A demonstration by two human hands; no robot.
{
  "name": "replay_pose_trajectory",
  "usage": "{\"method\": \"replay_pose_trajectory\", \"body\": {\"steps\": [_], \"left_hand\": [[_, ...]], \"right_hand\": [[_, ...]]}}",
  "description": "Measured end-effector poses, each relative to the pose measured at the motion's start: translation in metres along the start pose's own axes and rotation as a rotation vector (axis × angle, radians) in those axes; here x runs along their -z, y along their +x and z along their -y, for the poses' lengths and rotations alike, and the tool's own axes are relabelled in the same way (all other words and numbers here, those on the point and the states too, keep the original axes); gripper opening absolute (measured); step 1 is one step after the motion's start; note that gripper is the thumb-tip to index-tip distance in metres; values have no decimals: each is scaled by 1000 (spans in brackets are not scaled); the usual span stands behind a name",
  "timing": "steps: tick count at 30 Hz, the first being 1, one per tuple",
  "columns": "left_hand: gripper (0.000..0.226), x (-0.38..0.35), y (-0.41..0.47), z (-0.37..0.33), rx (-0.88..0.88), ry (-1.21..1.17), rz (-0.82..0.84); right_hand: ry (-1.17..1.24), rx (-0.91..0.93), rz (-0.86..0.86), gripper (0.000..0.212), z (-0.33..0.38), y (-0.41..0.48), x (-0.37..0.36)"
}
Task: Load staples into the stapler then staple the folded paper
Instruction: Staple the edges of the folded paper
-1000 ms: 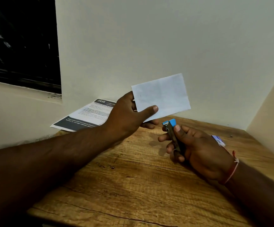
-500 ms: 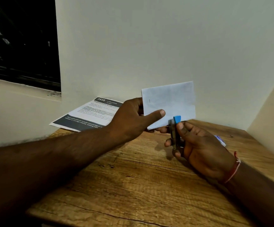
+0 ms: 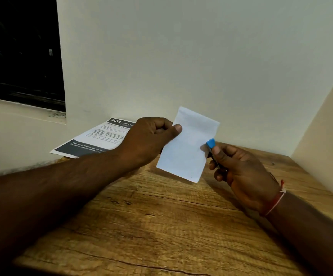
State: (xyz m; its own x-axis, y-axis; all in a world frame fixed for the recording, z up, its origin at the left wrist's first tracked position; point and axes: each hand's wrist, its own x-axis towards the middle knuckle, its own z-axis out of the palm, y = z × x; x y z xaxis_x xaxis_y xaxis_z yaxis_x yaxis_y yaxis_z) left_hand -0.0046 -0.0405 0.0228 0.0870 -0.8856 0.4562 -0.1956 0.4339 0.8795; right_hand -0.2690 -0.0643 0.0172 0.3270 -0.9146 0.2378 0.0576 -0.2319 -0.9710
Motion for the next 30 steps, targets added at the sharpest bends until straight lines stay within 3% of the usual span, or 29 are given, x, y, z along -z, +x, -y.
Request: {"method": "replay_pose_trajectory", "body": {"steps": [8,17,21,28,30], "left_hand": [[51,7,3,2,-156,294,98],[32,11,5,-9,-369,435,69],[31,10,5,-7,-383,448,56],[38,11,7,1,-342,413,61],[41,11,7,2,-326,403,55]], "right_hand": [[-285,152,-37,23,5,-2,8],[-621,425,-180,29,24,-7,14],[-624,485,-186,37,26,-9,13],[-613,490,-220,18,25,-5,13],[-600,499,-216,22,25,-6,11]]}}
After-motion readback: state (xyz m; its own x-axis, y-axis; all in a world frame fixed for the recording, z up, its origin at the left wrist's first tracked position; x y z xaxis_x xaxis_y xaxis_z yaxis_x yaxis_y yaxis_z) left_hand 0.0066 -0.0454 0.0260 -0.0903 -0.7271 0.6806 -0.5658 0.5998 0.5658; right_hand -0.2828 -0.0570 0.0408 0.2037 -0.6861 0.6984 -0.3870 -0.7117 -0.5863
